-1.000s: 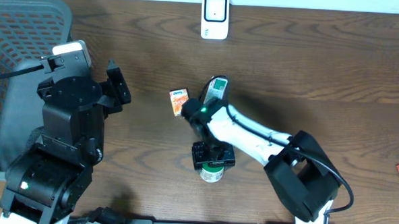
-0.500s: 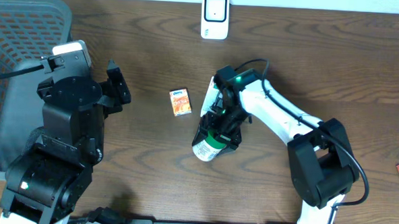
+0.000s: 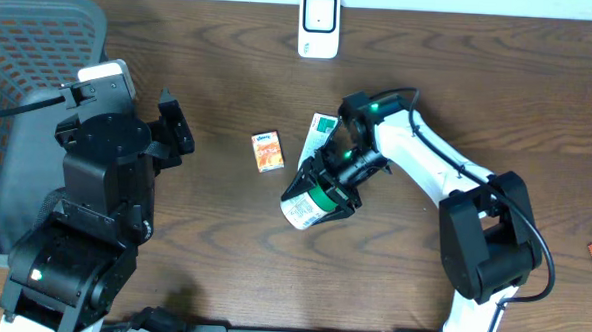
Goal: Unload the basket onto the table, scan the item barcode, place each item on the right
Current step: 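Lift the jar and carry it toward the back with the right gripper, then hold the jar's barcode up to the white scanner with the right gripper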
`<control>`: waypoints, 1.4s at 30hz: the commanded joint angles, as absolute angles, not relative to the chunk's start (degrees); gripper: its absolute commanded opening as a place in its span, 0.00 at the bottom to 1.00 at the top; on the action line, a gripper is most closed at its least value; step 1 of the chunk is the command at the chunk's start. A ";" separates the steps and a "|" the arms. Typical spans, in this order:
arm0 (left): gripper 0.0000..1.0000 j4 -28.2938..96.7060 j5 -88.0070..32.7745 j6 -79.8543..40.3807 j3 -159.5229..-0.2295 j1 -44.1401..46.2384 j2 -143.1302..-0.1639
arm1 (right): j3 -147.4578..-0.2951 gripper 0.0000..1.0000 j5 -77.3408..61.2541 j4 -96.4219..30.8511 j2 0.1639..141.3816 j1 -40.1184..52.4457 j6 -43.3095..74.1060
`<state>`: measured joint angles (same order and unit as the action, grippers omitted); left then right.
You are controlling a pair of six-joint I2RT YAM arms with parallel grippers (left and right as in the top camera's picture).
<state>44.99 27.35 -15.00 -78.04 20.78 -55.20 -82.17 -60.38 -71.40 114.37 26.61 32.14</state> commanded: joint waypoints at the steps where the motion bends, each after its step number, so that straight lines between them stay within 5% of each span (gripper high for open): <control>1: 0.89 44.99 27.92 -15.27 -77.47 20.64 -54.98 | -83.31 0.40 -67.26 -71.68 114.63 26.06 30.70; 19: 0.89 44.99 27.92 -15.27 -77.47 20.64 -54.98 | -83.31 0.41 -67.35 -69.17 114.63 25.98 30.09; 31: 0.89 44.99 27.90 -15.27 -77.47 20.64 -54.98 | -83.31 0.43 -51.99 -23.14 114.63 22.48 29.47; 42: 0.89 44.99 27.92 -15.27 -77.47 20.64 -54.98 | -83.31 0.40 -23.27 -4.29 115.15 22.22 20.05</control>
